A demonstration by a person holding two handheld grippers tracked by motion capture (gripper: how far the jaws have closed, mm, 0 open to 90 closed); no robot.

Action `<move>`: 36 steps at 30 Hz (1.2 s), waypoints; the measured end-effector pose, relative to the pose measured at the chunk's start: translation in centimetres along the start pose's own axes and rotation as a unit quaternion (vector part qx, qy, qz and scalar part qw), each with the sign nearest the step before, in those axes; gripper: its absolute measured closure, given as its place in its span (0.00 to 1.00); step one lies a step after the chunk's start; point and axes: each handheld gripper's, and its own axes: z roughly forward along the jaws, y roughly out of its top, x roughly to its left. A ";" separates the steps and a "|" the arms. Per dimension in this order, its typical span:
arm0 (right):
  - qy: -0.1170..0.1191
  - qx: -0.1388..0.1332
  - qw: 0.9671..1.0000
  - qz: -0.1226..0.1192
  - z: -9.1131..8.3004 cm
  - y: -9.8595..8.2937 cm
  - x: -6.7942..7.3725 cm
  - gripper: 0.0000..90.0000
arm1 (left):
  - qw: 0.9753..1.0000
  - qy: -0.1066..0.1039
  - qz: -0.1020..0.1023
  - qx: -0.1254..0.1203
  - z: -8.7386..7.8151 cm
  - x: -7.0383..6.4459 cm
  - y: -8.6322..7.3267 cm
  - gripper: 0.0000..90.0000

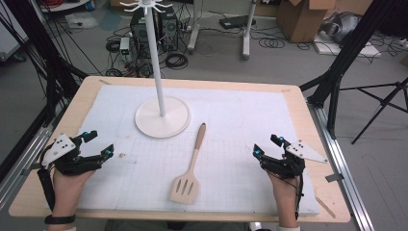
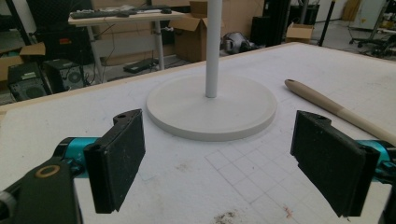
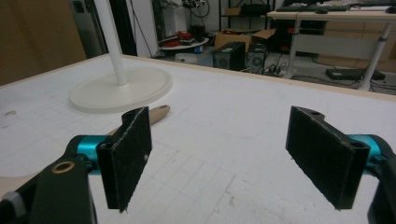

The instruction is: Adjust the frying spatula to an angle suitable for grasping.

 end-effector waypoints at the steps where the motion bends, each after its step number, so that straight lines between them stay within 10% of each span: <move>1: 0.002 0.001 1.000 -0.002 0.0 0.0 -0.1 0.24 | 1.000 0.001 0.000 0.001 0.1 0.0 0.0 0.20; 36: 0.005 -0.003 1.000 0.006 0.0 0.0 -0.2 0.23 | 1.000 0.006 -0.006 -0.004 -0.7 0.2 0.1 0.21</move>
